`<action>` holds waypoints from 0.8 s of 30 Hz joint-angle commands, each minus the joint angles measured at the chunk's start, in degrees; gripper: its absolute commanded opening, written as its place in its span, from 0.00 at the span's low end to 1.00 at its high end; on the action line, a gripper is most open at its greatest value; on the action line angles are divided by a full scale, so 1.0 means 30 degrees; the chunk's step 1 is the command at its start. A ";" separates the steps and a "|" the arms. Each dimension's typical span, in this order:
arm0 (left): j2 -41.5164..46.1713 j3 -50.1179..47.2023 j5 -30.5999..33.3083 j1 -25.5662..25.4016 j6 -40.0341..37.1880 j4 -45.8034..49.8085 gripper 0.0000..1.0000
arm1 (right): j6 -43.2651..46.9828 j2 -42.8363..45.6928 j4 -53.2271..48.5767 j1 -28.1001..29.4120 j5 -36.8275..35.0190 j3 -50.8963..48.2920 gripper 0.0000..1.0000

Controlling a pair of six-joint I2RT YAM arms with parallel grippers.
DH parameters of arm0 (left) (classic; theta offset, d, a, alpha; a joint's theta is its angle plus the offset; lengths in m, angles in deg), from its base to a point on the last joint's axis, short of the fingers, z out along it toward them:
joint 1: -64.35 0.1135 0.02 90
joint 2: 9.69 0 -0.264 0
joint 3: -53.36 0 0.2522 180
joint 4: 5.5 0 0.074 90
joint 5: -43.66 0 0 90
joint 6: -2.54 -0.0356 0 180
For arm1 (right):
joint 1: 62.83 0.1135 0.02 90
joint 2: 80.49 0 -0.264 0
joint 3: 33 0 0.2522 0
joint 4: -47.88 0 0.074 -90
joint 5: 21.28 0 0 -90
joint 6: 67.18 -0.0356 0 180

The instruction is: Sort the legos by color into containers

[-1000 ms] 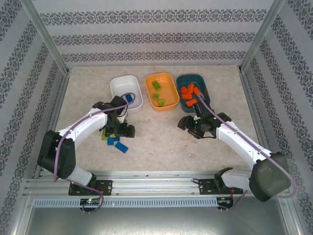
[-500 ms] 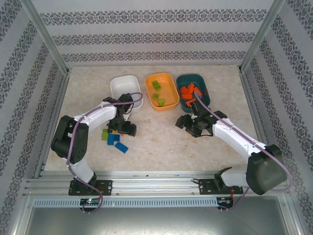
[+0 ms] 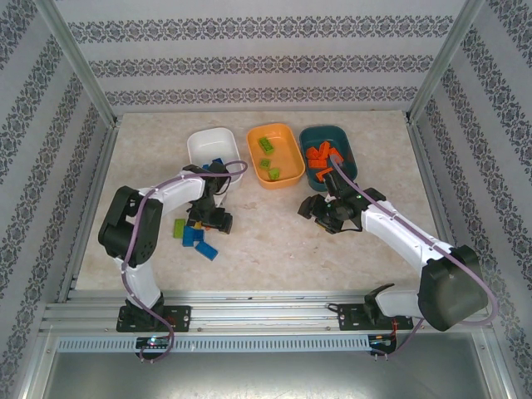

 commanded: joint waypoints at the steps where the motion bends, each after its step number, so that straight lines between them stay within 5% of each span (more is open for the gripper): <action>1: -0.0129 0.0206 -0.0135 -0.0216 -0.0279 -0.0419 0.77 | 0.0087 0.0062 -0.0400 0.0208 0.0320 0.0462 0.62; 13: 0.0086 0.0258 0.2214 -0.0281 -0.0656 0.0107 0.81 | -0.0155 -0.0721 0.0201 0.0579 0.0719 0.0515 0.62; 24: -0.1586 0.1580 0.0964 -0.0445 -0.0263 -0.0351 0.80 | -0.0184 -0.0531 -0.0063 0.0755 0.0646 0.0517 0.62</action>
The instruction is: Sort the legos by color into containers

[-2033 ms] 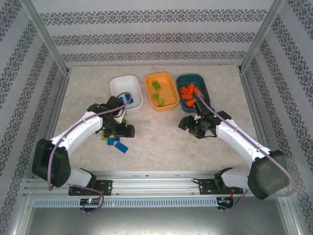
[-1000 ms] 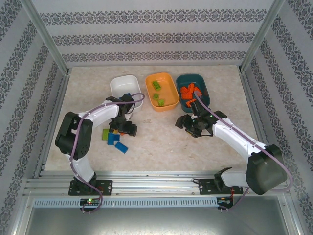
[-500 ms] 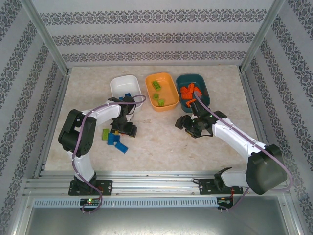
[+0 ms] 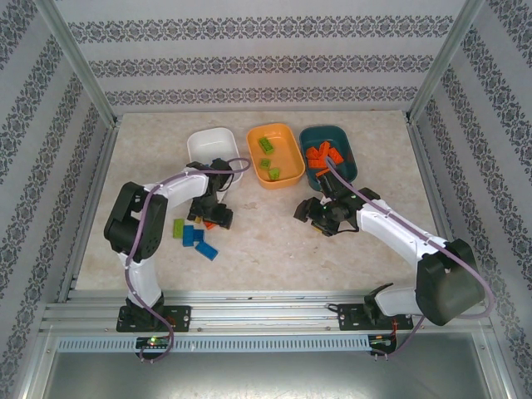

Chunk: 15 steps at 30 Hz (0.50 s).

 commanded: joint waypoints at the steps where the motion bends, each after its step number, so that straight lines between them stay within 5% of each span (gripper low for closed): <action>1: -0.0531 0.0471 -0.0570 -0.0475 0.0160 -0.0182 0.80 | -0.0169 0.0222 -0.0193 0.0170 0.0164 0.0487 0.62; 15: 0.0794 -0.2388 -0.1715 -0.1889 0.2502 -0.1847 0.57 | -0.0303 -0.0463 0.0389 0.0575 0.0234 0.0698 0.62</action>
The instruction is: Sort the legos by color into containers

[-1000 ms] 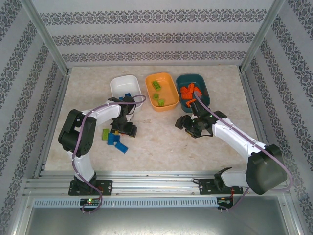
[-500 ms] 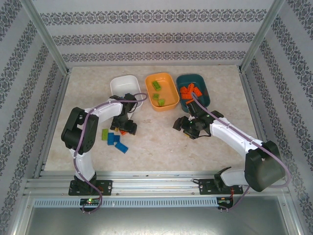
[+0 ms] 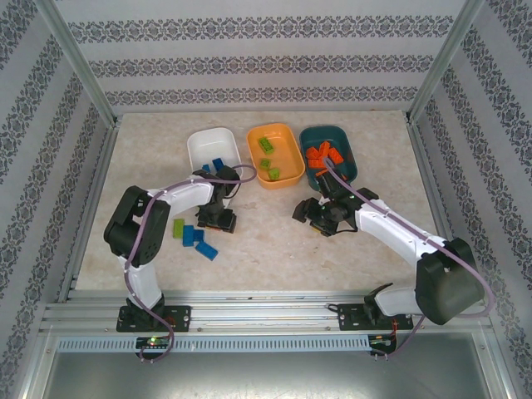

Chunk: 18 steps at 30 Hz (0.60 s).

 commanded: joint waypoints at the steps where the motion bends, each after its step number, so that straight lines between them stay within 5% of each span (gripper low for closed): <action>1: 0.0043 -0.0857 -0.1269 -0.0535 0.0651 -0.0078 0.56 | -0.0280 -0.0374 0.0355 0.0336 0.0239 0.0631 0.62; 11: -0.0447 0.0507 0.0579 -0.0506 -0.0040 0.0564 0.61 | -0.0487 -0.0529 0.0437 0.0907 0.0099 0.0766 0.62; 18: -0.0930 0.0683 0.0527 -0.0506 0.0144 0.0191 0.46 | -0.0387 -0.0175 0.0122 0.0948 0.0071 0.0697 0.62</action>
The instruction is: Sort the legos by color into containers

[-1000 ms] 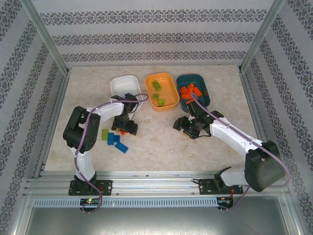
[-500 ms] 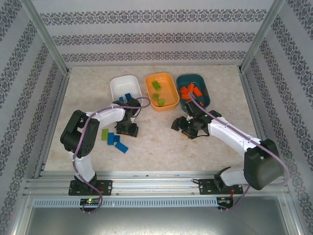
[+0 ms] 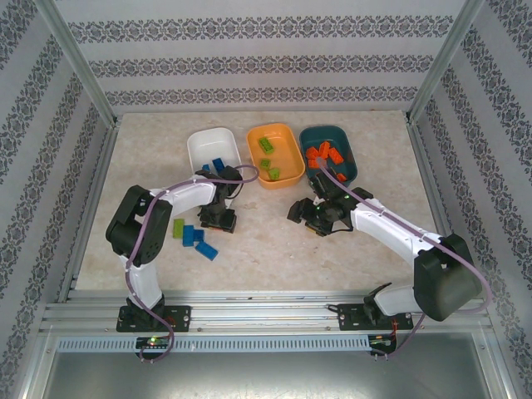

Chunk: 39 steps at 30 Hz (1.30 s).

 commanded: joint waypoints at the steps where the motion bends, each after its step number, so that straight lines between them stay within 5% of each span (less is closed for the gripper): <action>1: -0.0584 0.0158 0.0316 -0.0200 0.0113 -0.0082 0.45 | -0.0214 0.0332 -0.0319 0.0238 -0.0061 0.0431 0.62; 6: -0.0093 -0.0112 0.0235 -0.0200 0.0168 -0.0083 0.35 | -0.0081 0.0783 -0.0542 0.0119 -0.0120 0.0140 0.62; 15: 0.2084 -0.1124 -0.0789 -0.0458 0.0662 0.0514 0.34 | 0.0419 0.2133 -0.1165 -0.1114 0.0101 -0.0667 0.62; 24: 0.4932 -0.0463 -0.6315 -0.1568 0.2041 -0.0361 0.34 | 0.1268 0.5461 -0.2486 -0.4721 0.0883 -0.2532 0.62; 31: 0.2617 0.5215 -0.8639 -0.1866 0.3539 -0.1366 0.33 | 0.1520 0.7767 -0.3118 -0.7149 0.1929 -0.3878 0.62; 39: -0.5333 1.5546 -1.0830 -0.2178 0.4739 -0.1075 0.33 | 0.1483 0.8569 -0.3528 -0.7269 0.2154 -0.4363 0.62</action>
